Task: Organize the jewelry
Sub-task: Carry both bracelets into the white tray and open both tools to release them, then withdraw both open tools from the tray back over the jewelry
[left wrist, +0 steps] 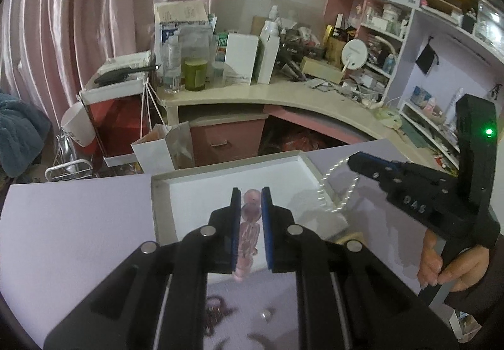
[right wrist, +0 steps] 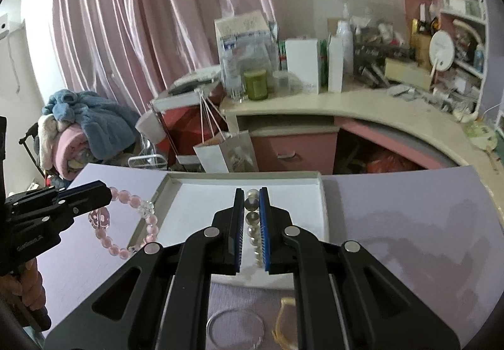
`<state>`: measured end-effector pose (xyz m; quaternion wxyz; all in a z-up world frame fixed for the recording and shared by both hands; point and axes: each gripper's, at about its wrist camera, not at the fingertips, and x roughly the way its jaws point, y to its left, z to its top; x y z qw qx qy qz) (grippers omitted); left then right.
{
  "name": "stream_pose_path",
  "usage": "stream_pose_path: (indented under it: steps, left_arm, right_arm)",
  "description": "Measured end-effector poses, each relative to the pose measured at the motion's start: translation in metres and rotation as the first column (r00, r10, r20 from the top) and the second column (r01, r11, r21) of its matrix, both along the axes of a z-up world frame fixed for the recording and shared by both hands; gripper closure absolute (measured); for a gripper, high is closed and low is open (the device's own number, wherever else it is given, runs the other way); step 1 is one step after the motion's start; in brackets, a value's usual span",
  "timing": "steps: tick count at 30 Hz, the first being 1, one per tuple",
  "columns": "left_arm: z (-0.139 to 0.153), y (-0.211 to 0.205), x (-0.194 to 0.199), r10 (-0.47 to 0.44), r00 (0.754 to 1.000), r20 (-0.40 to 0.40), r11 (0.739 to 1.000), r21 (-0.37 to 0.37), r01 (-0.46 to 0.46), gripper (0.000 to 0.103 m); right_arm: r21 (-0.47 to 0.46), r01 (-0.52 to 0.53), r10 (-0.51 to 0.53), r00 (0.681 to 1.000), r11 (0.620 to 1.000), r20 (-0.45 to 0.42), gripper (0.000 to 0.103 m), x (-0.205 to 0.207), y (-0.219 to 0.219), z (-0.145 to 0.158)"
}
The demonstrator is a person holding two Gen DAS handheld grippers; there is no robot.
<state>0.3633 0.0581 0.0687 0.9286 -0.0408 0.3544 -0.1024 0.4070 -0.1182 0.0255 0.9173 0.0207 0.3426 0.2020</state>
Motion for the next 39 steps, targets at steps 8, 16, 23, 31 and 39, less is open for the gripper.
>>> stream_pose_path:
  steps: [8, 16, 23, 31, 39]
  left_arm:
    - [-0.032, 0.011, 0.05, 0.01, 0.999, -0.051, 1.0, 0.008, -0.009, 0.09]
    - [-0.048, 0.018, 0.07, 0.018, 0.997, -0.073, 1.0, 0.008, -0.017, 0.09]
    - [-0.052, 0.019, 0.076, 0.02, 0.997, -0.079, 1.0, 0.014, -0.019, 0.09]
    - [-0.056, 0.02, 0.083, 0.053, 0.996, -0.074, 0.998, 0.03, -0.051, 0.087]
    - [-0.038, 0.039, 0.042, 0.114, 0.994, -0.001, 0.993, 0.018, -0.114, 0.054]
  right_arm:
    - [0.008, -0.012, 0.012, 0.996, 1.0, -0.093, 0.093, 0.055, 0.02, -0.032]
    - [-0.032, 0.02, -0.023, 0.995, 0.999, -0.097, 0.048, 0.068, 0.014, -0.039]
    - [-0.045, 0.066, -0.069, 0.994, 0.997, -0.079, 0.048, 0.054, -0.013, -0.036]
    - [-0.05, 0.109, -0.112, 0.991, 0.993, -0.07, 0.048, 0.036, -0.032, -0.035]
    - [-0.071, 0.124, -0.125, 0.992, 0.99, -0.02, 0.048, -0.001, -0.045, -0.028]
